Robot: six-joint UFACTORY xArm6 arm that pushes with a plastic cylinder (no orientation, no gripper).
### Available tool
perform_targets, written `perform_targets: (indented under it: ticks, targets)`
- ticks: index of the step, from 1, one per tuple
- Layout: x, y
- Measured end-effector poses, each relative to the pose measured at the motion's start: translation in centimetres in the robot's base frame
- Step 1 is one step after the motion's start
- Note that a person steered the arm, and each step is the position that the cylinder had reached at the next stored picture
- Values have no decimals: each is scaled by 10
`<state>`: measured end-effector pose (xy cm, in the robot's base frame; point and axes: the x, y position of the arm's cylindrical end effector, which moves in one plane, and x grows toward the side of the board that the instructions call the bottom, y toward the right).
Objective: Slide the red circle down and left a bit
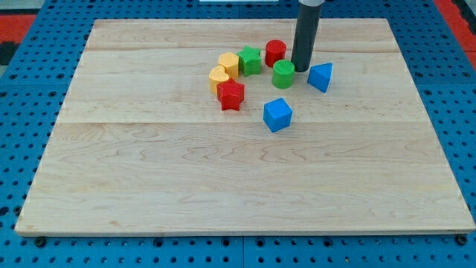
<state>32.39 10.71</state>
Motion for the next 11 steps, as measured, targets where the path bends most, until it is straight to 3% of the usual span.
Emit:
perform_targets:
  ticks: [2, 5, 7, 11]
  targets:
    - [-17, 28]
    - [-68, -27]
    - [-68, -69]
    - [-63, -54]
